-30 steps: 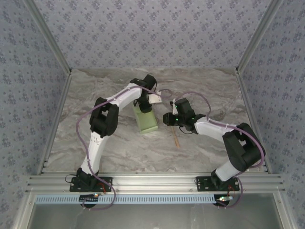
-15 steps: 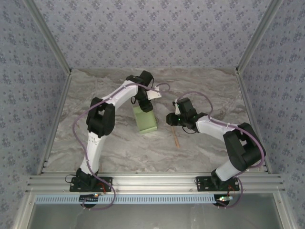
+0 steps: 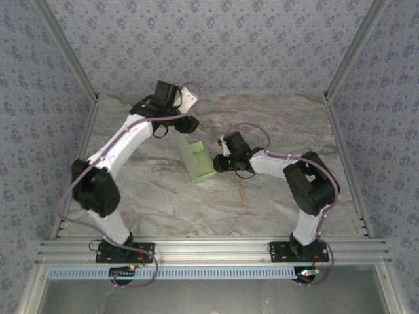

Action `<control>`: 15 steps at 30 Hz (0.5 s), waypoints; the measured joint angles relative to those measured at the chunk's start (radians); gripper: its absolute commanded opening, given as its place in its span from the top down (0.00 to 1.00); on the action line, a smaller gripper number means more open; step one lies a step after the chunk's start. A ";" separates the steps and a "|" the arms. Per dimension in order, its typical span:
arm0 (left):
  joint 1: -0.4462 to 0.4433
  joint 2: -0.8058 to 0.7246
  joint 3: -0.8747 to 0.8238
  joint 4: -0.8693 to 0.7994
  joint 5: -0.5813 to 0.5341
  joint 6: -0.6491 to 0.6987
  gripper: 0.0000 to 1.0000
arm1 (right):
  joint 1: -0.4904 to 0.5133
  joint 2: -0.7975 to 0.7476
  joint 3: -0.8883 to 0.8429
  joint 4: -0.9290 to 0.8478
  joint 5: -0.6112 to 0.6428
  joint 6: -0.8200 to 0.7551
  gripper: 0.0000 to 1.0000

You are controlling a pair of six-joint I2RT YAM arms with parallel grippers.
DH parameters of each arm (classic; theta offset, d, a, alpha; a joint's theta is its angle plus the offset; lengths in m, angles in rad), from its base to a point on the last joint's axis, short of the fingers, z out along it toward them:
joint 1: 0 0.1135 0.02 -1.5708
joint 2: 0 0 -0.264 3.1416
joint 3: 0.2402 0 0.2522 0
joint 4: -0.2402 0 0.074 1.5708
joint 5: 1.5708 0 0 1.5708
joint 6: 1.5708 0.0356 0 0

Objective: Fold the paper box

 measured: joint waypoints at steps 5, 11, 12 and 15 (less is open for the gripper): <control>0.010 -0.241 -0.261 0.067 -0.060 -0.232 0.33 | 0.033 0.001 -0.001 -0.001 -0.015 0.002 0.78; 0.010 -0.411 -0.451 0.053 -0.100 -0.367 0.27 | 0.102 -0.001 -0.017 0.000 -0.017 0.015 0.77; 0.010 -0.422 -0.458 0.050 -0.101 -0.371 0.27 | 0.109 -0.003 -0.022 0.000 -0.017 0.016 0.76; 0.010 -0.426 -0.462 0.049 -0.101 -0.373 0.26 | 0.111 -0.010 -0.027 -0.009 -0.017 0.015 0.74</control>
